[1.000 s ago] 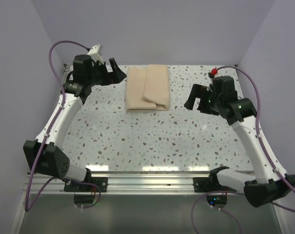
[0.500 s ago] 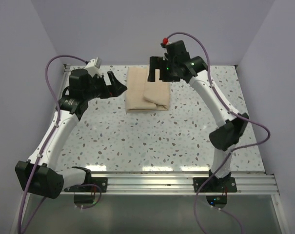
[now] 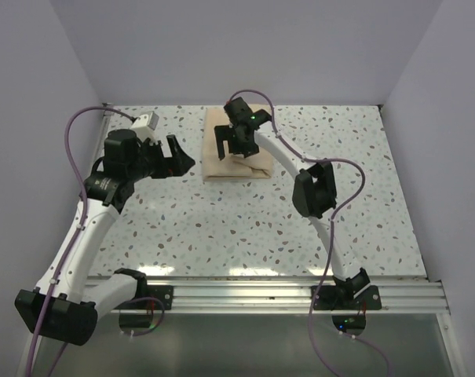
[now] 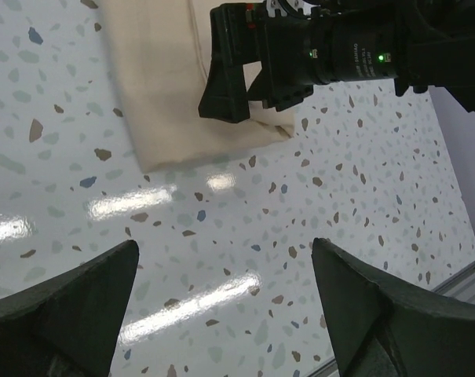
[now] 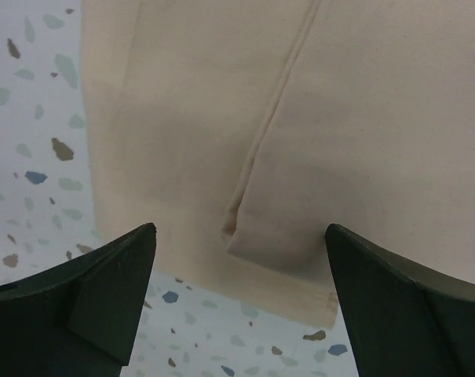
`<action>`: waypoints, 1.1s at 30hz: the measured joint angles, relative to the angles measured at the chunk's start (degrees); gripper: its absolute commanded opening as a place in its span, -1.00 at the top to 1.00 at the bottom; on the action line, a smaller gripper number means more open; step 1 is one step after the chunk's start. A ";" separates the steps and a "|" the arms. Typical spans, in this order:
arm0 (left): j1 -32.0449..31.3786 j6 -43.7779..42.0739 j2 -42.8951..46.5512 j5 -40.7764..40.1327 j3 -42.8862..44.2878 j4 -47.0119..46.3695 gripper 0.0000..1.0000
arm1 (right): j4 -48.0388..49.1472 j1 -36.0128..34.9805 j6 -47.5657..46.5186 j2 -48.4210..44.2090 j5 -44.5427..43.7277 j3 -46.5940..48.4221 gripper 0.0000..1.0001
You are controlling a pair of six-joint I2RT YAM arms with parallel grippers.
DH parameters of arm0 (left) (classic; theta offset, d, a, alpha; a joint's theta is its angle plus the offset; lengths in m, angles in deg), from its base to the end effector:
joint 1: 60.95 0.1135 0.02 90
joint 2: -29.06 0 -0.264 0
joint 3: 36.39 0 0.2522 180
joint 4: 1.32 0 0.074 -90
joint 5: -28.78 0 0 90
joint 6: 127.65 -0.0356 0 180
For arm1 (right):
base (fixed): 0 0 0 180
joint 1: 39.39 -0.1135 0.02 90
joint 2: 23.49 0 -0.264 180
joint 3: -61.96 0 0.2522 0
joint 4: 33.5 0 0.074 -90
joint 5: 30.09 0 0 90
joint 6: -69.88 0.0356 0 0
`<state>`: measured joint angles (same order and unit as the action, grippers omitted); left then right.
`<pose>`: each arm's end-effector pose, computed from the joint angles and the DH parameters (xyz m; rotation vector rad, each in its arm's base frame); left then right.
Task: Open and lay out the surgical kit
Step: Open the surgical kit at the center of the board.
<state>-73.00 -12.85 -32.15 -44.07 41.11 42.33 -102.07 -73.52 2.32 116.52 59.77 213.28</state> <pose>0.2236 -0.0585 0.3660 -0.0415 2.0995 -0.7013 0.4378 0.2966 0.2404 -0.2653 2.6005 0.3610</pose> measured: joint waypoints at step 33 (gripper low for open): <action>-11.98 -3.63 -29.16 -15.26 21.46 4.24 -0.82 | 7.37 19.19 2.12 -32.87 -14.75 -35.04 -0.97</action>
<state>-84.98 -16.48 -61.31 -59.33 62.58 46.57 -94.70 -54.33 4.44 83.65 45.02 178.24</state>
